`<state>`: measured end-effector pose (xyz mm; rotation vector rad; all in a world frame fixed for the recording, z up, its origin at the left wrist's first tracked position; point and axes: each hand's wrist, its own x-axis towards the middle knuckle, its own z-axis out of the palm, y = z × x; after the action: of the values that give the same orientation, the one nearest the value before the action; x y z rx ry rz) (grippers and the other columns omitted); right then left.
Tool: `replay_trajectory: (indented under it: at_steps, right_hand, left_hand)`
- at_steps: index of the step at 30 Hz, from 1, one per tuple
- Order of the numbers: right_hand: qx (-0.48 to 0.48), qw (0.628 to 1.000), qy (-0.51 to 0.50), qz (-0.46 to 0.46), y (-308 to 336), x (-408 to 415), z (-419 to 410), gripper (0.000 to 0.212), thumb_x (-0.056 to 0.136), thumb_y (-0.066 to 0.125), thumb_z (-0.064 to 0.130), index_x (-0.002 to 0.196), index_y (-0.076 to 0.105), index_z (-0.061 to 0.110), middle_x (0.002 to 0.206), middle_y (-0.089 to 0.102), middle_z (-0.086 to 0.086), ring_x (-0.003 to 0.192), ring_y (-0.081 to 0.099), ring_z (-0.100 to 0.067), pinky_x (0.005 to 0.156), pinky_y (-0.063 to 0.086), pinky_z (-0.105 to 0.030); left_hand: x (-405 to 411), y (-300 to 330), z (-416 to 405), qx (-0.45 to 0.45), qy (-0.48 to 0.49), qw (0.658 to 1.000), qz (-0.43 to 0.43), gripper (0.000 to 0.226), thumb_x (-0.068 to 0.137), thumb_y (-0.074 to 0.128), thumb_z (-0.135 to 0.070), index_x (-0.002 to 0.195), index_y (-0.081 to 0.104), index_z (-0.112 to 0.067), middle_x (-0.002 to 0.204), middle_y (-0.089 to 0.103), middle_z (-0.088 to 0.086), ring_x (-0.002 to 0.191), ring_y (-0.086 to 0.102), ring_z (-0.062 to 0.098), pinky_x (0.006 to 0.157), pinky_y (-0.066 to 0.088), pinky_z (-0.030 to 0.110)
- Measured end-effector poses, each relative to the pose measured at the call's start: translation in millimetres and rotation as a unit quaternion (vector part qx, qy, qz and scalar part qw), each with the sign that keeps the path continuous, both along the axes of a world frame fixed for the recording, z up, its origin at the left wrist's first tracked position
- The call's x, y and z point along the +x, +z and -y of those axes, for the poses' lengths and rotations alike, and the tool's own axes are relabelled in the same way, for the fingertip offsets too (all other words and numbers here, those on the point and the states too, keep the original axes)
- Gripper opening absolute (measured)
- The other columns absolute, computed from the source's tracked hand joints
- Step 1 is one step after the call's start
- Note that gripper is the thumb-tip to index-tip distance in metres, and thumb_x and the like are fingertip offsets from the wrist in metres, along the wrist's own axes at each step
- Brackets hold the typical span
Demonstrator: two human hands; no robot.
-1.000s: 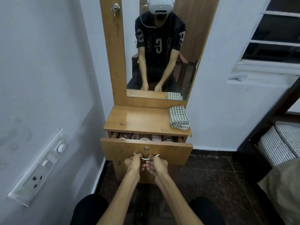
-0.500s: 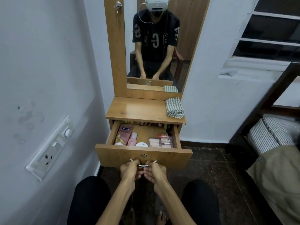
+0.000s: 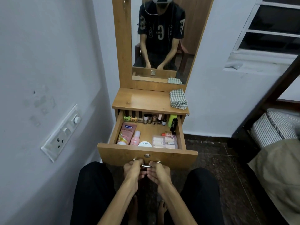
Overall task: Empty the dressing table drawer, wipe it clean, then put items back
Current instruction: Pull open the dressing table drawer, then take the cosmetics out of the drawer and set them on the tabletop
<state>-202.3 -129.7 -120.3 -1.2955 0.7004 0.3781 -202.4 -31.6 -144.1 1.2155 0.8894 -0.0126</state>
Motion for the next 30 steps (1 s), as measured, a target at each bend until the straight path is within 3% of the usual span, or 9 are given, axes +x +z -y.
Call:
replay_trajectory:
  at_steps: [3, 8, 13, 19, 25, 30]
  right_hand:
    - [0.0, 1.0, 0.002, 0.001, 1, -7, 1, 0.014, 0.097, 0.064, 0.007, 0.085, 0.071, 0.004, 0.064, 0.068, -0.008, 0.054, 0.063, -0.014, 0.051, 0.055, -0.021]
    - [0.007, 1.0, 0.002, 0.0, 2, -20, 3, 0.014, 0.096, 0.064, 0.005, 0.085, 0.072, 0.004, 0.066, 0.068, -0.009, 0.055, 0.063, -0.015, 0.053, 0.054, -0.022]
    - [0.007, 1.0, 0.001, 0.0, 0, -26, 3, 0.016, 0.097, 0.063, 0.006, 0.083, 0.071, 0.005, 0.063, 0.068, -0.007, 0.056, 0.063, -0.016, 0.055, 0.054, -0.022]
    - [0.005, 1.0, 0.008, -0.006, -4, -26, 2, 0.018, 0.097, 0.062, 0.004, 0.081, 0.07, 0.005, 0.056, 0.068, -0.004, 0.051, 0.063, -0.014, 0.05, 0.052, -0.02]
    - [0.009, 1.0, 0.015, 0.001, -5, -26, 4, 0.02, 0.098, 0.063, 0.004, 0.08, 0.07, 0.006, 0.058, 0.068, -0.005, 0.052, 0.063, -0.016, 0.049, 0.052, -0.02]
    - [-0.018, 0.997, 0.073, -0.005, 7, -31, 12, 0.018, 0.099, 0.066, 0.013, 0.089, 0.072, -0.001, 0.064, 0.072, -0.012, 0.054, 0.069, -0.019, 0.054, 0.058, -0.025]
  left_hand:
    - [-7, -2, 1, 0.0, 0.004, 1.0, -0.005, 0.016, 0.087, 0.067, -0.012, 0.094, 0.068, 0.003, 0.069, 0.072, 0.015, 0.051, 0.064, 0.024, 0.042, 0.049, 0.024]
    - [-18, -4, 5, 0.001, 0.008, 1.0, -0.01, 0.025, 0.089, 0.067, -0.011, 0.104, 0.065, 0.009, 0.067, 0.069, 0.014, 0.045, 0.06, 0.021, 0.039, 0.047, 0.022]
    - [-25, -3, 6, -0.001, 0.015, 1.0, -0.007, 0.01, 0.091, 0.066, -0.009, 0.092, 0.06, 0.0, 0.062, 0.065, 0.012, 0.041, 0.056, 0.019, 0.036, 0.045, 0.021]
    - [-28, -5, 9, 0.006, 0.033, 0.999, -0.008, 0.021, 0.091, 0.067, -0.008, 0.073, 0.057, -0.006, 0.054, 0.063, 0.007, 0.04, 0.057, 0.017, 0.038, 0.046, 0.022]
    - [-29, -4, 10, -0.004, 0.039, 0.999, -0.018, 0.017, 0.092, 0.066, -0.009, 0.078, 0.059, -0.003, 0.06, 0.063, 0.013, 0.042, 0.057, 0.019, 0.038, 0.046, 0.021]
    - [-39, 4, 13, -0.036, 0.069, 0.996, -0.032, 0.017, 0.089, 0.069, -0.011, 0.078, 0.067, 0.001, 0.067, 0.065, 0.013, 0.052, 0.058, 0.022, 0.049, 0.047, 0.027]
